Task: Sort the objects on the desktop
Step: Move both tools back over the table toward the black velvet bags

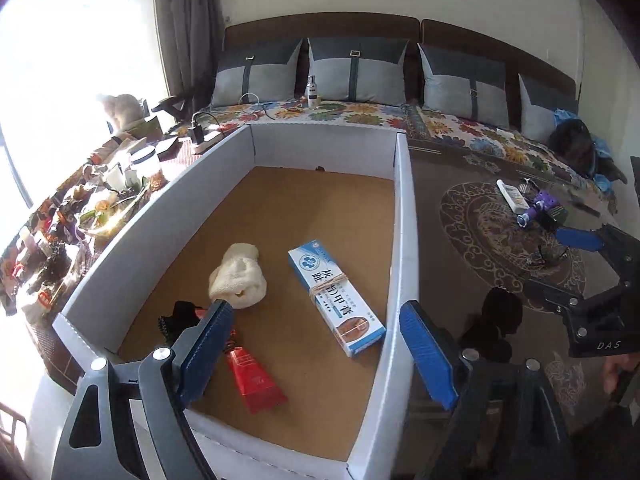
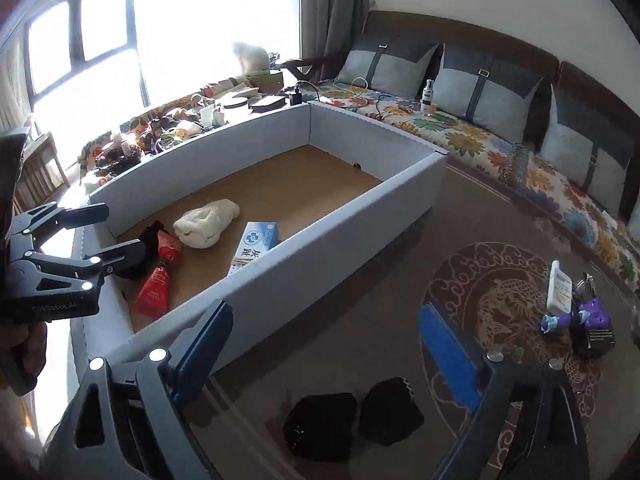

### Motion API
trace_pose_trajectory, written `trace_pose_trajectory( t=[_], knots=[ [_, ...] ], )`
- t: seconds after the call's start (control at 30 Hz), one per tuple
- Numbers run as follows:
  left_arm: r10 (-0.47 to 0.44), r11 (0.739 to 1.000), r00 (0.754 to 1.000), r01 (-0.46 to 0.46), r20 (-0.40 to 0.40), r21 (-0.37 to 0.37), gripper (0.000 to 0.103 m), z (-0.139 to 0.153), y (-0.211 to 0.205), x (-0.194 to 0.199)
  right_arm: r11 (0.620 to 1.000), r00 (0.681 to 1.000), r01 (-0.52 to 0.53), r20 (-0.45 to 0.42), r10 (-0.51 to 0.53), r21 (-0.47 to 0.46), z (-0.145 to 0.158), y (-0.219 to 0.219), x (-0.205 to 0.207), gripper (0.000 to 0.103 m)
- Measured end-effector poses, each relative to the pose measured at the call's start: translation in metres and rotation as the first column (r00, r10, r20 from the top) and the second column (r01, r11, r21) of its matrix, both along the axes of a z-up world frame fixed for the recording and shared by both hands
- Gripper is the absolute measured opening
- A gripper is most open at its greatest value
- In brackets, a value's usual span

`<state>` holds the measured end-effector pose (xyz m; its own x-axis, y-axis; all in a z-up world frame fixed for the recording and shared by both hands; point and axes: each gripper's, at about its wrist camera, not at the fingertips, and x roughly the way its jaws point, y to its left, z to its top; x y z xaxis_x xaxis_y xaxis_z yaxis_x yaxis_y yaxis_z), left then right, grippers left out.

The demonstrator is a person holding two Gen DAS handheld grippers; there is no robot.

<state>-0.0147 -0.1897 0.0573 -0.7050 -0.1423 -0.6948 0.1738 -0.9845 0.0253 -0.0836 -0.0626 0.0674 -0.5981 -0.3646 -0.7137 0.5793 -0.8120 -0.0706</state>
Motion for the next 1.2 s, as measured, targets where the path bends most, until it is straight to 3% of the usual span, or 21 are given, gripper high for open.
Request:
trace_pose_trajectory(
  t=[0.1, 0.2, 0.33, 0.43, 0.6, 0.97, 1.07, 1.2],
  knots=[
    [-0.122, 0.992, 0.992, 0.122, -0.011, 0.026, 0.096, -0.002, 0.052, 0.001, 0.992, 0.993, 0.115, -0.005, -0.115, 0.052, -0.024, 0.070, 0.003, 0.099],
    [-0.212, 0.977, 0.977, 0.212, 0.029, 0.001, 0.097, -0.021, 0.100, -0.002, 0.962, 0.966, 0.251, 0.040, -0.257, 0.107, -0.055, 0.144, 0.004, 0.099],
    [-0.243, 0.966, 0.964, 0.251, 0.107, -0.064, 0.097, -0.054, 0.136, -0.018, 0.912, 0.912, 0.383, 0.097, -0.398, 0.142, -0.088, 0.219, 0.013, 0.099],
    [-0.262, 0.957, 0.957, 0.274, 0.126, -0.091, 0.097, -0.068, 0.150, -0.035, 0.895, 0.883, 0.422, 0.158, -0.442, 0.142, -0.107, 0.246, 0.018, 0.099],
    [-0.274, 0.943, 0.945, 0.300, 0.178, -0.141, 0.097, -0.088, 0.164, -0.060, 0.884, 0.868, 0.462, 0.173, -0.466, 0.065, -0.113, 0.260, 0.020, 0.103],
    [-0.296, 0.939, 0.920, 0.330, 0.257, -0.098, 0.098, -0.120, 0.167, -0.083, 0.883, 0.869, 0.465, 0.160, -0.468, 0.057, -0.115, 0.258, 0.022, 0.103],
    [-0.310, 0.942, 0.920, 0.331, 0.240, -0.052, 0.098, -0.122, 0.161, -0.086, 0.884, 0.870, 0.464, 0.160, -0.467, 0.057, -0.115, 0.259, 0.022, 0.103],
    [-0.309, 0.951, 0.921, 0.302, 0.238, 0.064, 0.103, -0.128, 0.148, -0.092, 0.884, 0.870, 0.465, 0.159, -0.467, 0.056, -0.114, 0.259, 0.023, 0.103]
  ],
)
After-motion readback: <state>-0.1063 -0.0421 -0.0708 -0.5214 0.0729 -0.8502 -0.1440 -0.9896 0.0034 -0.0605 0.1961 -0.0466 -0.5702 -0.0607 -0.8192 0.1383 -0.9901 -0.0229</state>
